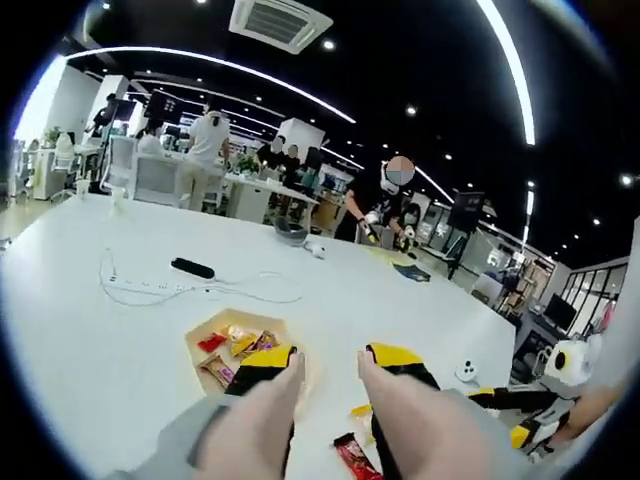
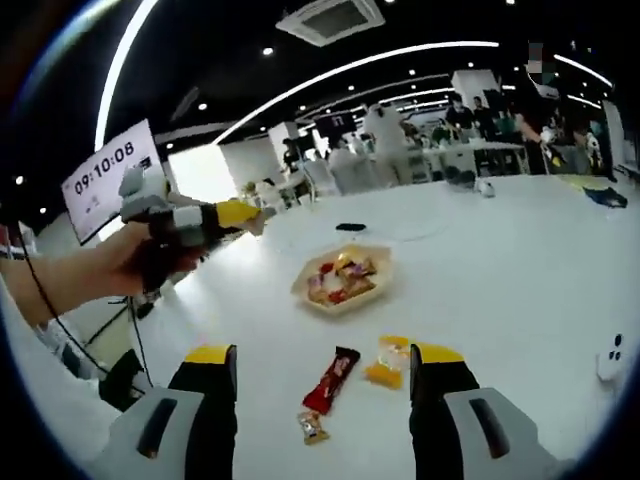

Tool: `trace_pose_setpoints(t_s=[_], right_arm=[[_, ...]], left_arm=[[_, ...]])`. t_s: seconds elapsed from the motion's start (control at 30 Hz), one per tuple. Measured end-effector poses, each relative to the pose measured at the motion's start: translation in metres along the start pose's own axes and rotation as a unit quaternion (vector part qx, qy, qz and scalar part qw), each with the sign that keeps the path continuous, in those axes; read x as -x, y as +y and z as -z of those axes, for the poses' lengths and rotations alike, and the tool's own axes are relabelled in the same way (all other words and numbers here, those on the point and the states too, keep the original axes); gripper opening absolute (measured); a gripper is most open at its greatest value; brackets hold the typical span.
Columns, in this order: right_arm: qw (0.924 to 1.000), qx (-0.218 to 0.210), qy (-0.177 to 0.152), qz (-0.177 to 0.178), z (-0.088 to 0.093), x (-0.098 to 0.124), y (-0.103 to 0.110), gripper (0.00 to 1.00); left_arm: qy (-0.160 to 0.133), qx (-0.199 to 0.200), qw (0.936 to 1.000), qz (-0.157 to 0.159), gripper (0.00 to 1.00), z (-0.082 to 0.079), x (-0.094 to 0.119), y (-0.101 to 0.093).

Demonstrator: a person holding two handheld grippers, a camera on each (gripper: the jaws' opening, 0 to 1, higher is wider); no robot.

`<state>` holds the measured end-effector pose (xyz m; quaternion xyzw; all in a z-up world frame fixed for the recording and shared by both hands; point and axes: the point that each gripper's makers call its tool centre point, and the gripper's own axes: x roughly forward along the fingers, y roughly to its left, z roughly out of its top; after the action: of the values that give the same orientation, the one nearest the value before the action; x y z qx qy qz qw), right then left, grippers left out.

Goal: Place the target food into the container with the food tongs after gripping and lifting it, then release it inside without dropping or visibly crushing the food.

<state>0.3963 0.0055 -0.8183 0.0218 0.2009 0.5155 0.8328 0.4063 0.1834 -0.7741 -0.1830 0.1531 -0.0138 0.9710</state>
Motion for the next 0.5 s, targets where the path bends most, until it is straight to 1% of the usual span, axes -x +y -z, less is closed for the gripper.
trace_pose_setpoints(t_s=[0.03,0.07,0.1,0.17,0.23,0.33,0.43,0.5], right_arm=[[0.9999,-0.010,-0.008,-0.004,-0.004,0.002,0.002,0.71],[0.9991,-0.036,-0.022,-0.011,-0.006,0.003,0.005,0.71],[0.9985,-0.046,-0.024,-0.015,-0.002,0.003,0.005,0.71],[0.9978,-0.062,-0.008,-0.021,0.014,0.000,0.004,0.70],[0.9975,-0.066,0.000,-0.023,0.019,-0.001,0.002,0.70],[0.9974,-0.067,-0.001,-0.028,0.019,0.001,0.002,0.70],[0.9978,-0.056,0.006,-0.036,0.023,-0.001,-0.001,0.70],[0.9981,-0.051,0.002,-0.034,0.023,-0.001,-0.006,0.69]], left_arm=[[0.002,-0.008,1.0000,-0.002,0.26,0.001,0.000,-0.002],[0.004,-0.015,0.9999,-0.002,0.26,0.002,0.000,-0.004],[0.004,-0.022,0.9997,-0.003,0.26,0.003,0.000,-0.007],[0.008,-0.023,0.9997,-0.007,0.26,0.005,0.000,-0.008],[0.006,-0.014,0.9998,-0.013,0.26,0.005,0.007,-0.012],[0.003,-0.010,0.9998,-0.015,0.26,0.008,0.013,-0.017],[-0.002,-0.005,0.9999,-0.016,0.26,0.017,0.014,-0.021],[0.000,0.008,0.9999,-0.011,0.26,0.024,0.010,-0.024]])
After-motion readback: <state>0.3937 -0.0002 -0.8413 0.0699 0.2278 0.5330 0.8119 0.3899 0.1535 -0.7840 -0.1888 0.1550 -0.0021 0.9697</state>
